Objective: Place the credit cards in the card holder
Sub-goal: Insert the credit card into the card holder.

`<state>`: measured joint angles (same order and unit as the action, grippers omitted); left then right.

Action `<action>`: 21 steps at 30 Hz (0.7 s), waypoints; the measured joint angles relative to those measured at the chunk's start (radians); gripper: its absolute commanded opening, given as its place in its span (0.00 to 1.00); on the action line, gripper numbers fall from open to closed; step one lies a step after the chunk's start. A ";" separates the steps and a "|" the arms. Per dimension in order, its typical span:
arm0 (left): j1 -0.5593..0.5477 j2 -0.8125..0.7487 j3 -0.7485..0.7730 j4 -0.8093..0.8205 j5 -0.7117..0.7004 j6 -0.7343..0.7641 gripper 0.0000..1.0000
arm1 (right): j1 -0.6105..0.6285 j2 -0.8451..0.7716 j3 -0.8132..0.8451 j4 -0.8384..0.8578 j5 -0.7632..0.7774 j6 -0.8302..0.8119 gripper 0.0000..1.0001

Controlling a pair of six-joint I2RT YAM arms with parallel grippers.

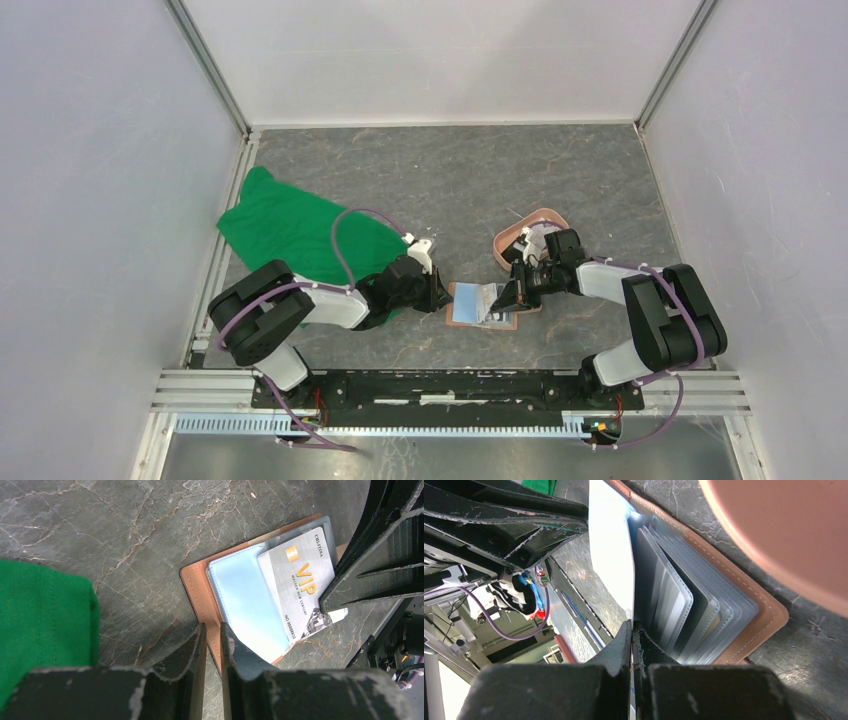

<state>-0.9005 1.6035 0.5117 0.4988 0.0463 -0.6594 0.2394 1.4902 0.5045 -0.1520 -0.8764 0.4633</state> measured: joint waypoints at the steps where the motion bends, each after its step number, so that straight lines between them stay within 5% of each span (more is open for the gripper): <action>1: 0.000 0.000 0.000 0.000 0.000 0.000 0.23 | 0.001 0.000 0.000 0.000 0.002 0.000 0.00; 21: 0.000 0.006 0.005 0.000 0.012 0.002 0.20 | 0.008 -0.018 -0.031 0.056 0.025 0.034 0.00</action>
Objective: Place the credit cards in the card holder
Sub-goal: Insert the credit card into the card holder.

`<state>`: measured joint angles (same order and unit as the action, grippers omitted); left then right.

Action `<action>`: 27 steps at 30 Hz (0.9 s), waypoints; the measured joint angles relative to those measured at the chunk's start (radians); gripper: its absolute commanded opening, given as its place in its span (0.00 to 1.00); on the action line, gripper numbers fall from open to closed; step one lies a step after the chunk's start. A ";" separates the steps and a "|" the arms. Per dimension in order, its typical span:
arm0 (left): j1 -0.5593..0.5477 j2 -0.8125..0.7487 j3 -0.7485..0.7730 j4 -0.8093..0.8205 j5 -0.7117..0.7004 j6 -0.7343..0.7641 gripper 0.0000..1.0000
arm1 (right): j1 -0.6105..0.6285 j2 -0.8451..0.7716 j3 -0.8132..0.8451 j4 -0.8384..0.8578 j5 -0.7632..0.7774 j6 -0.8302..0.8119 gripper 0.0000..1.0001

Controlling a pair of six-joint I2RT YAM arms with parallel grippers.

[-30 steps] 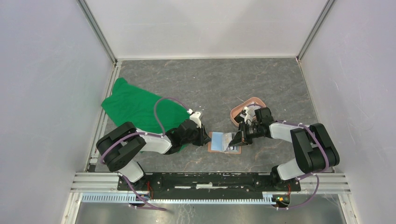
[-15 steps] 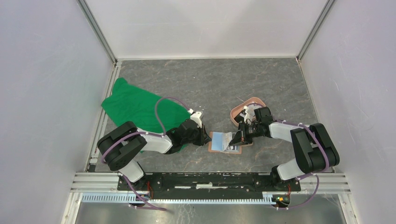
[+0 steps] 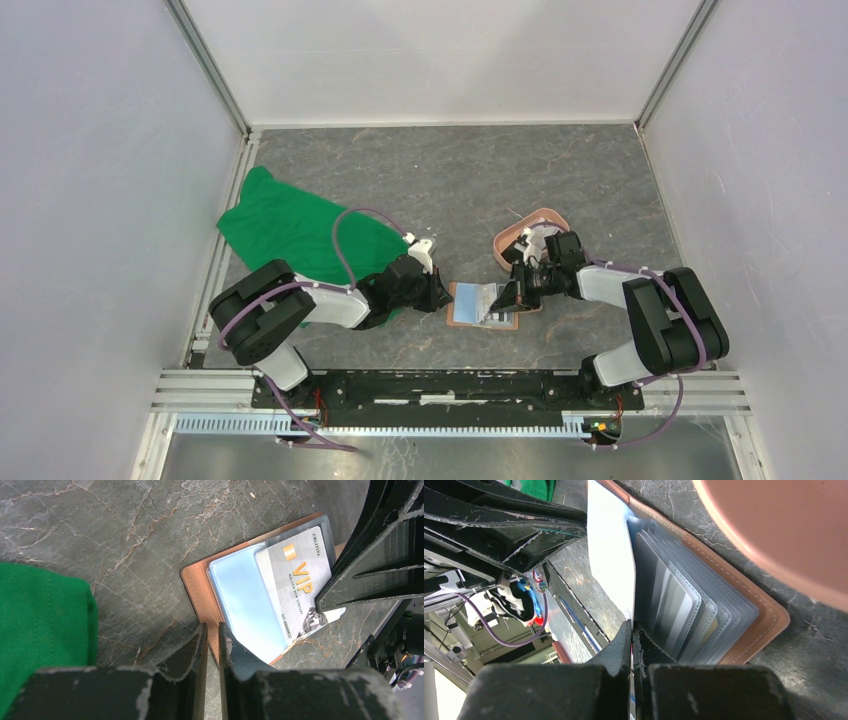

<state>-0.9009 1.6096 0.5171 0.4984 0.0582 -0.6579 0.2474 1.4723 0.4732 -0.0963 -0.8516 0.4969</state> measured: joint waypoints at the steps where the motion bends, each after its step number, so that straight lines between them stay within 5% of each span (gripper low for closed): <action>1: 0.000 0.000 0.000 0.000 0.000 0.000 0.19 | 0.002 0.000 -0.001 0.004 0.000 0.003 0.00; 19: 0.000 0.001 0.002 -0.003 0.000 0.000 0.20 | 0.041 0.000 -0.004 0.037 0.023 0.023 0.07; 27: -0.008 -0.033 0.002 -0.041 0.003 -0.001 0.37 | 0.048 0.000 -0.004 0.039 0.024 0.022 0.11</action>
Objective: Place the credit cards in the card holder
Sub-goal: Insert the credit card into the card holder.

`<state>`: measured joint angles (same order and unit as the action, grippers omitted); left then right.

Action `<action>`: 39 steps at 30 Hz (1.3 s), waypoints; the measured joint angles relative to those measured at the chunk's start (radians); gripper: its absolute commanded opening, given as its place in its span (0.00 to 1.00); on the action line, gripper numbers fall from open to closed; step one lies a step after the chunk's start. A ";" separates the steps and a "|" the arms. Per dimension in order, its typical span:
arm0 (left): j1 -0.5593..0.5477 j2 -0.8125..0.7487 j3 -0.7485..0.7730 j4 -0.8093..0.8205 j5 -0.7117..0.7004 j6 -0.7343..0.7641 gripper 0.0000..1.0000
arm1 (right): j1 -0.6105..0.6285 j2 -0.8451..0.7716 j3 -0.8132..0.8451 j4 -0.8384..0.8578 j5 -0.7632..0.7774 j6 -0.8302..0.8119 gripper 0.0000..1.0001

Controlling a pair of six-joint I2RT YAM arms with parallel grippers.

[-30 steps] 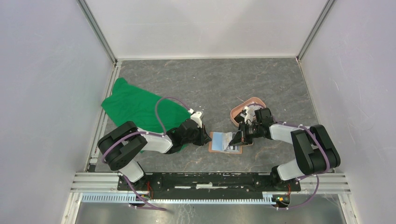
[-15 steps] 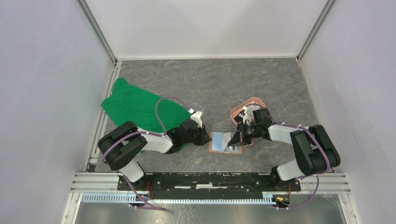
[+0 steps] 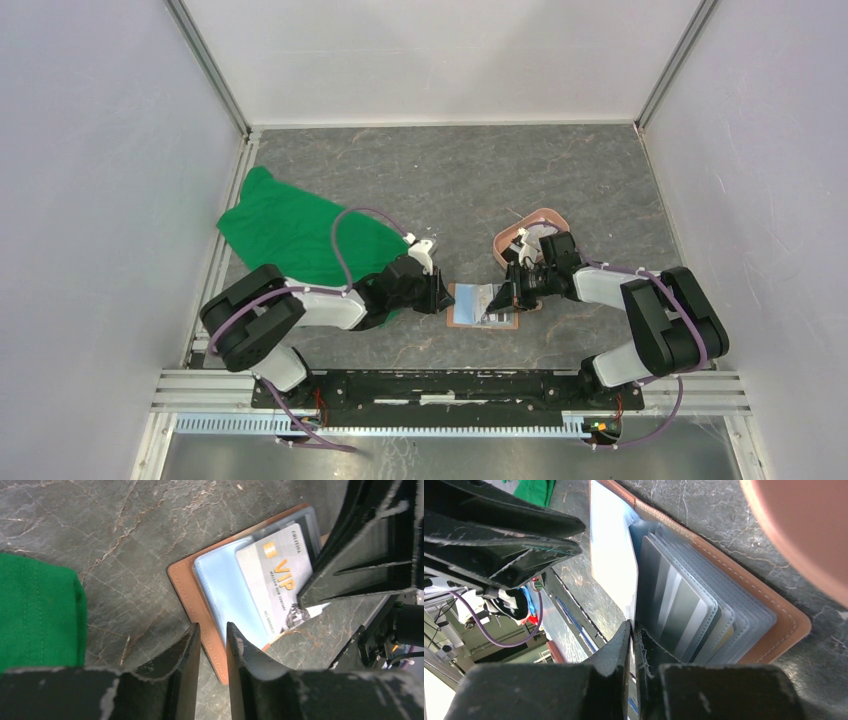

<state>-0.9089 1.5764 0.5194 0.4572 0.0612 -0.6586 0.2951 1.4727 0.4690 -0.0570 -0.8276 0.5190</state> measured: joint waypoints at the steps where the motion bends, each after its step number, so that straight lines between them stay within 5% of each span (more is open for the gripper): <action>1: -0.002 -0.015 0.000 -0.012 -0.001 -0.001 0.38 | 0.000 0.000 0.000 0.000 0.000 0.000 0.11; 10: -0.003 -0.154 0.042 -0.066 -0.002 -0.002 0.58 | 0.002 0.000 0.000 0.000 0.000 0.000 0.12; 24: -0.003 0.086 0.182 0.099 0.105 -0.278 0.43 | 0.002 0.000 0.001 0.000 0.002 -0.004 0.12; 39: -0.056 0.208 0.466 -0.307 -0.065 -0.162 0.58 | 0.002 0.011 0.006 -0.002 0.002 -0.005 0.12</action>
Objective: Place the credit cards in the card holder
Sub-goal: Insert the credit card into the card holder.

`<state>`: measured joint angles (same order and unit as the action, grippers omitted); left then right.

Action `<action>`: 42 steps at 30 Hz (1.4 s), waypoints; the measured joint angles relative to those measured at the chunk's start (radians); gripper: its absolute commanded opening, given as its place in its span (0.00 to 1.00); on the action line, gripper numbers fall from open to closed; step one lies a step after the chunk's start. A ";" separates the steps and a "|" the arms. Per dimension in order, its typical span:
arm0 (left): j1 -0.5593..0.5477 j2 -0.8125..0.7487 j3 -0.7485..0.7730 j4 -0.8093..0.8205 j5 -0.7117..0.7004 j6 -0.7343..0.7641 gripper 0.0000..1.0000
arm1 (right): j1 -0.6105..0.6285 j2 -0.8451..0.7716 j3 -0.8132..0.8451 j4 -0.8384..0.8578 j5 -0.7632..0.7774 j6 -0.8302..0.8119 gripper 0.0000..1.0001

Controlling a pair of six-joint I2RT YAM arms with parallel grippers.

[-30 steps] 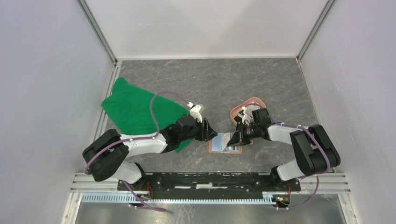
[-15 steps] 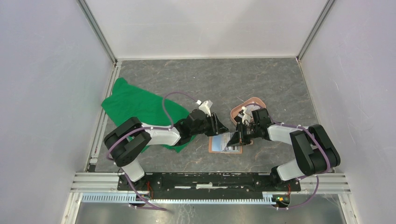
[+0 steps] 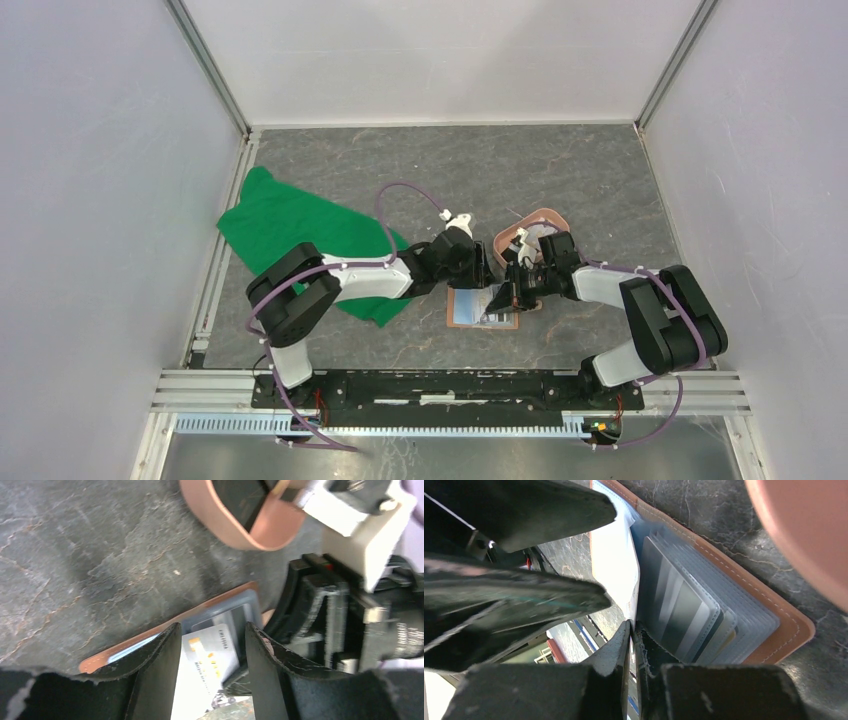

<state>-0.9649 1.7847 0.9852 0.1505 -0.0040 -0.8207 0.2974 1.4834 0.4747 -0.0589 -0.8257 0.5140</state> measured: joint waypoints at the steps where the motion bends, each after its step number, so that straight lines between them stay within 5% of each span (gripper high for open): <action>1: -0.004 0.009 0.006 -0.021 -0.011 0.009 0.58 | 0.000 0.000 0.000 0.000 0.000 0.000 0.12; 25: -0.076 0.096 0.156 -0.230 -0.174 0.116 0.59 | 0.000 0.001 0.002 -0.002 0.000 -0.003 0.13; 42: -0.097 0.105 0.181 -0.294 -0.254 0.168 0.56 | 0.007 -0.023 0.006 -0.004 -0.028 -0.006 0.43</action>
<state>-1.0622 1.8896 1.1664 -0.1432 -0.2581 -0.6525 0.3042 1.4609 0.4805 -0.0628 -0.8539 0.5079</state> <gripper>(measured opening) 0.564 0.396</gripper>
